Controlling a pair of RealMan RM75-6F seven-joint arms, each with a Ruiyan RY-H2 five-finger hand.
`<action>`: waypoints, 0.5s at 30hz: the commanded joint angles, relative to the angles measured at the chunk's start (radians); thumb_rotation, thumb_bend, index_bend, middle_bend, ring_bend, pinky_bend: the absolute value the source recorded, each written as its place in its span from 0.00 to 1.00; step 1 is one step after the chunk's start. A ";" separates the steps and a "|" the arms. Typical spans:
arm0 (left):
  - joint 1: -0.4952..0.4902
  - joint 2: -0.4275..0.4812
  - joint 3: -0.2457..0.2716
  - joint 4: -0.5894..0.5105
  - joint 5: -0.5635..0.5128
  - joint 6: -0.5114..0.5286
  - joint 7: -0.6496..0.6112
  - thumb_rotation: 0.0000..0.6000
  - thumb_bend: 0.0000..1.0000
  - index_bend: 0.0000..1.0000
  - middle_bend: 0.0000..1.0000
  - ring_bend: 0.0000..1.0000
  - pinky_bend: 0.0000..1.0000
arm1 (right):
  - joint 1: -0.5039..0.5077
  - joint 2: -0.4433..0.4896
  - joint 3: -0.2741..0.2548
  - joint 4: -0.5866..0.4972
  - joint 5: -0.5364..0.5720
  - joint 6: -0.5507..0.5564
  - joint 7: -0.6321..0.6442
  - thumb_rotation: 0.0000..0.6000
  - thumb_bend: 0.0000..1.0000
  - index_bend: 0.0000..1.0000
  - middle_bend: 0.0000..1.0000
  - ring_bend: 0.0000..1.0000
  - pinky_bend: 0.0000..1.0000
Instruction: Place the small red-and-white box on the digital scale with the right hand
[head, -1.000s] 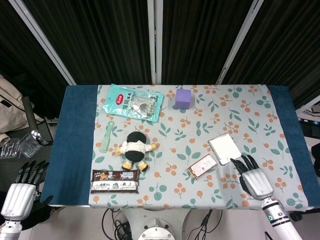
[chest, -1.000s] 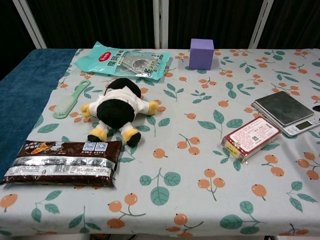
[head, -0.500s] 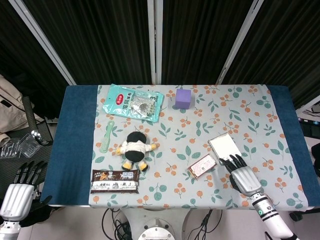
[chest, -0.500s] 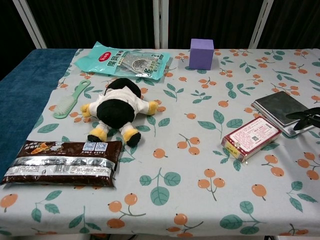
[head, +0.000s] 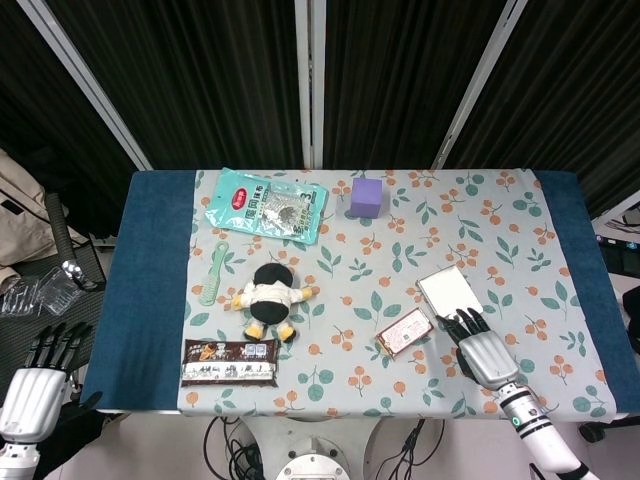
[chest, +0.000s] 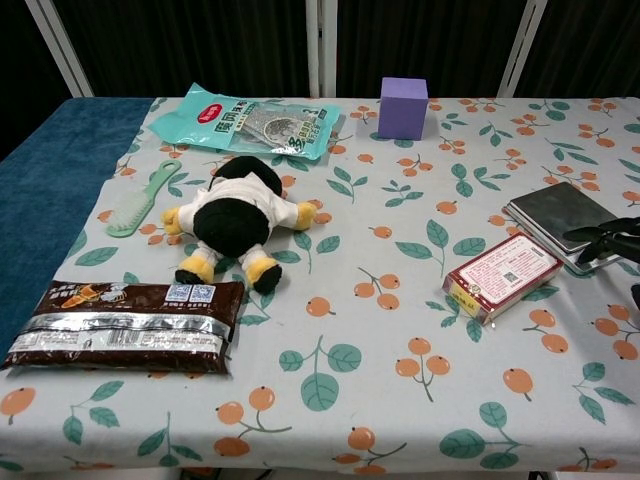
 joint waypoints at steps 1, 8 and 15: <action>-0.001 0.001 0.000 -0.001 0.001 -0.001 0.001 1.00 0.11 0.07 0.06 0.00 0.03 | 0.003 0.000 -0.004 -0.001 0.006 -0.009 -0.003 1.00 0.71 0.00 0.20 0.00 0.00; -0.001 0.001 0.000 -0.004 0.002 -0.001 0.003 1.00 0.11 0.07 0.06 0.00 0.03 | 0.007 -0.001 -0.011 -0.001 0.013 -0.018 -0.006 1.00 0.71 0.00 0.22 0.00 0.00; 0.002 0.004 0.002 -0.010 0.008 0.006 0.004 1.00 0.11 0.07 0.06 0.00 0.03 | 0.005 0.010 -0.009 -0.020 -0.024 0.040 0.011 1.00 0.71 0.00 0.18 0.00 0.00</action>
